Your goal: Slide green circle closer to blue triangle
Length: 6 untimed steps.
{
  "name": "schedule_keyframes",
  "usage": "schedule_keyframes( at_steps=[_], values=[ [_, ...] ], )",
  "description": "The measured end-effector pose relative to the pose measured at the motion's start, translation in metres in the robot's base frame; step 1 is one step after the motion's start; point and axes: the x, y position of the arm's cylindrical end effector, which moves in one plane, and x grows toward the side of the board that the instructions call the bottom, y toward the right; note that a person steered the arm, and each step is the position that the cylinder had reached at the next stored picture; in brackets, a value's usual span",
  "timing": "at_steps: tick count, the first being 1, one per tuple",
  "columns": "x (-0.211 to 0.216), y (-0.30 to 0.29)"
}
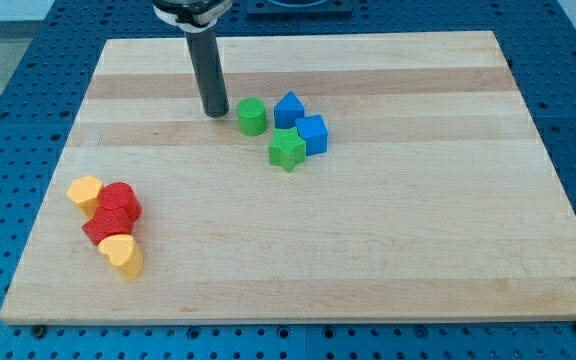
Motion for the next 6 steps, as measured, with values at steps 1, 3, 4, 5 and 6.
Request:
schedule_keyframes(
  at_steps=[1,3,4,5,6],
  values=[
    [0.002,0.02],
    [0.002,0.047],
    [0.002,0.048],
    [0.001,0.046],
    [-0.039,0.03]
  ],
)
